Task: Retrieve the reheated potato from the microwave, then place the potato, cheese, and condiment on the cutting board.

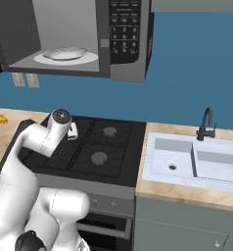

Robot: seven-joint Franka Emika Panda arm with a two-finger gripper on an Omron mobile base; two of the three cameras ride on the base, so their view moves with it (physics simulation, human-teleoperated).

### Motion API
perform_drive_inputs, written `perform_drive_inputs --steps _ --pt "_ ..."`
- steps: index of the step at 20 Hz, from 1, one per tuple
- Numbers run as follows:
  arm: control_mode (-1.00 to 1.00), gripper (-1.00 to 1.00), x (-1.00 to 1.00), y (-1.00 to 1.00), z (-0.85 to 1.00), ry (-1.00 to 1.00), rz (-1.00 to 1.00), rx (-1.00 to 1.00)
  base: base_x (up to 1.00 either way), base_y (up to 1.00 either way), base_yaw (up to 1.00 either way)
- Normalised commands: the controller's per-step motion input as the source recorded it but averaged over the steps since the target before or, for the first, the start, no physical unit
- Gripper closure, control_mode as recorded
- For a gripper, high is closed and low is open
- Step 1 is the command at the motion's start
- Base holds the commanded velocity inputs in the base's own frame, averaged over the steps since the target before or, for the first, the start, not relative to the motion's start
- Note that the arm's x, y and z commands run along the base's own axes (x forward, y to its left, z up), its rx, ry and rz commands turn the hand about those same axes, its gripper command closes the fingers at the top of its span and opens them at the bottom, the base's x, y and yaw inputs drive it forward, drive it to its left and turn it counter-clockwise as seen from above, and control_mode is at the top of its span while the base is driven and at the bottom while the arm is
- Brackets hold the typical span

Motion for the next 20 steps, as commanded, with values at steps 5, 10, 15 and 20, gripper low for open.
perform_drive_inputs --steps 5,10,15,20 --pt "-1.0 1.0 0.14 0.04 -0.1 0.0 0.0 0.0 0.0 0.0 0.0" --pt "-1.0 1.0 0.0 0.0 0.0 0.0 0.0 0.0 0.0 0.0 0.0" --pt "-1.0 1.0 0.0 0.0 0.0 0.0 0.0 0.0 0.0 0.0 0.0" --pt "-1.0 1.0 0.0 0.0 0.0 0.0 0.0 0.0 0.0 0.0 0.0"
